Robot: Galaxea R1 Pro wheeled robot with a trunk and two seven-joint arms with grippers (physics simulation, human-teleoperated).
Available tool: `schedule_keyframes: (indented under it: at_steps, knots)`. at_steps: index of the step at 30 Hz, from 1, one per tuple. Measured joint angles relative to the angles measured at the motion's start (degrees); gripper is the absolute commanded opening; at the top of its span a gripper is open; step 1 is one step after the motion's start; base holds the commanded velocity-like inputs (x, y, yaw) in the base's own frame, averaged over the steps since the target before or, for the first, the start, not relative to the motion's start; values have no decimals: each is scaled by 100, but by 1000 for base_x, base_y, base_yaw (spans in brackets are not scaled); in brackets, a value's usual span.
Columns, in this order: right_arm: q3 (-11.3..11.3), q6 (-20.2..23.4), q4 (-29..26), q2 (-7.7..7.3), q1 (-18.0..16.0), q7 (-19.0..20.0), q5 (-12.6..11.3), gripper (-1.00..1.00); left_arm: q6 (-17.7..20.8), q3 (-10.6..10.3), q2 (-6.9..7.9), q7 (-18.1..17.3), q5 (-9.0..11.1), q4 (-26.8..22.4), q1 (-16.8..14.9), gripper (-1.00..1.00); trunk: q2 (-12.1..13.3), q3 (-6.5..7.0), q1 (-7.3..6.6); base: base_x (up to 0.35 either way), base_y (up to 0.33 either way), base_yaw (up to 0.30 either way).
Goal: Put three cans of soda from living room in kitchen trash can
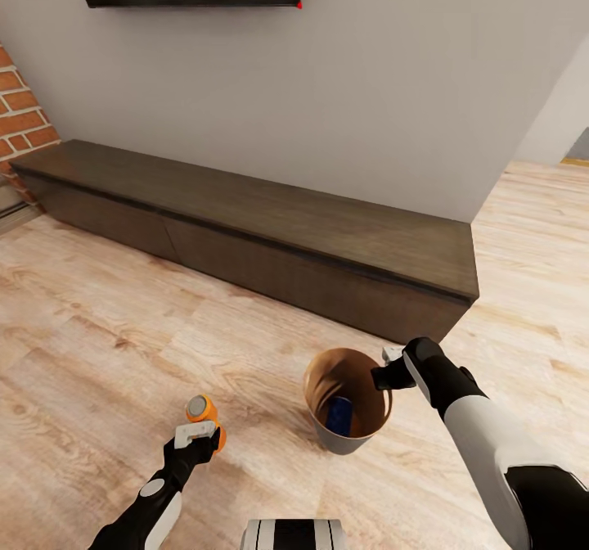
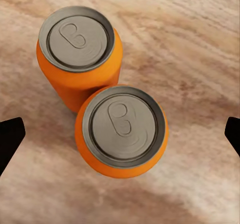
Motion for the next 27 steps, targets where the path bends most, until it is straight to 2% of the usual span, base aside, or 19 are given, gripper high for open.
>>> schedule_keyframes:
  at_steps: [2,10,14,21,27]
  knots:
    - [-16,-1,-94,-5,-1,-3,-6,-100,-1,0,0,0,-3,0,0,100,0,0,0,0,0,0]
    - [-85,67,-1075,-56,19,44,-53,-100,-6,-8,1,-3,-8,-27,0,100,0,1,-1,0,0,0]
    - [-85,84,-1400,-70,124,70,-68,-100,-3,-7,4,-1,-8,-17,0,100,0,0,0,0,0,0]
    - [-79,89,-1705,-75,210,79,-77,-100,12,-6,3,0,-9,-2,0,100,0,0,0,15,0,0]
    - [-72,97,-1752,-58,233,84,-61,-100,10,-6,4,-13,3,-27,2,100,0,0,0,157,0,0]
